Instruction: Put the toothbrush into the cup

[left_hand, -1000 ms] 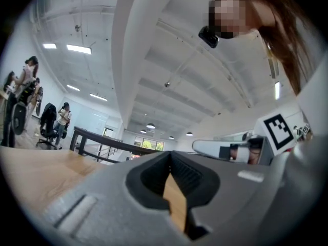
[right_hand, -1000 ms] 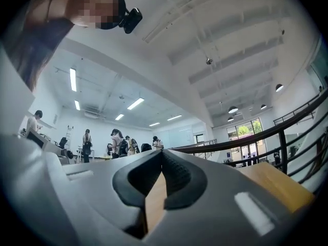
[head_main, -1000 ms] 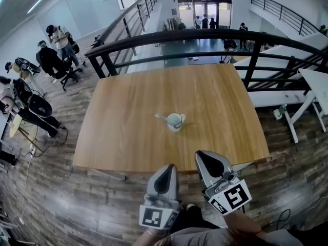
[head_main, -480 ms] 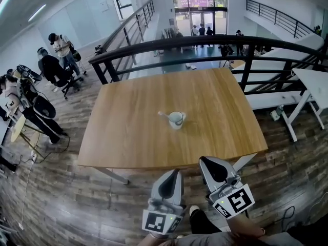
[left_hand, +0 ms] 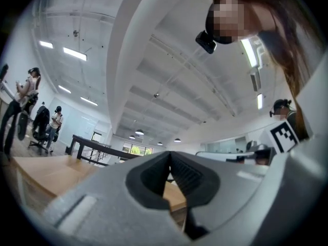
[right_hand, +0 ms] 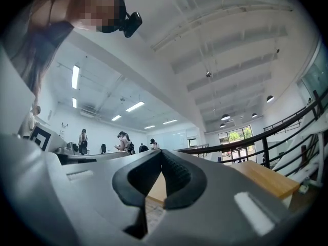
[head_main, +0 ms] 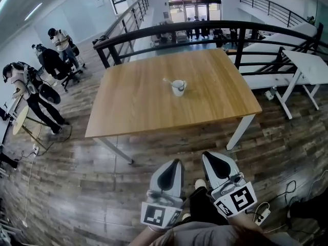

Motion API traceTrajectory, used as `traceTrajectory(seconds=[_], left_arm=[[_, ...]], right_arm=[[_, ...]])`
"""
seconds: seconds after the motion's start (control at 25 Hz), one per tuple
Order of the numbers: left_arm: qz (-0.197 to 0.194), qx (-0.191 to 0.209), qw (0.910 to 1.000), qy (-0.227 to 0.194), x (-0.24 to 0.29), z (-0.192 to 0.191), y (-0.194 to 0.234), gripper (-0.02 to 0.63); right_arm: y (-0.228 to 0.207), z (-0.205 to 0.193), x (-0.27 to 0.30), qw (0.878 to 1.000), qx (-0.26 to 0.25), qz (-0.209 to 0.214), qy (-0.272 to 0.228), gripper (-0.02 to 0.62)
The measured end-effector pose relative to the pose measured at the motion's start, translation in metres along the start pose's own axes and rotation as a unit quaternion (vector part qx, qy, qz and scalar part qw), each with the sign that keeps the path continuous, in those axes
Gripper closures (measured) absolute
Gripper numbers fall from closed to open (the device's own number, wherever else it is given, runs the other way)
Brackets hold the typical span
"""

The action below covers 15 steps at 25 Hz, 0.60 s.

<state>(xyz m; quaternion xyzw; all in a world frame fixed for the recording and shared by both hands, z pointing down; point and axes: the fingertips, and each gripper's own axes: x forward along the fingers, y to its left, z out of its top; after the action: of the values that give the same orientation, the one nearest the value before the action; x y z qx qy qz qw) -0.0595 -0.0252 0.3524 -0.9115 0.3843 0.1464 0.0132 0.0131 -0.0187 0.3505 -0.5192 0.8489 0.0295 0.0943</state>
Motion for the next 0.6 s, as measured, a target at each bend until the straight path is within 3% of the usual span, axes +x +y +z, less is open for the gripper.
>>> traceTrajectory(seconds=[0.28, 0.6], left_arm=[[-0.019, -0.014, 0.9997, 0.006, -0.045, 0.012, -0.031, 0.611], [-0.017, 0.005, 0.9998, 0.002, -0.051, 0.027, -0.061, 0.611]], right_arm=[[0.043, 0.019, -0.044, 1.000, -0.006, -0.012, 0.000, 0.594], [0.048, 0.036, -0.073, 1.000, -0.011, 0.006, 0.003, 0.592]])
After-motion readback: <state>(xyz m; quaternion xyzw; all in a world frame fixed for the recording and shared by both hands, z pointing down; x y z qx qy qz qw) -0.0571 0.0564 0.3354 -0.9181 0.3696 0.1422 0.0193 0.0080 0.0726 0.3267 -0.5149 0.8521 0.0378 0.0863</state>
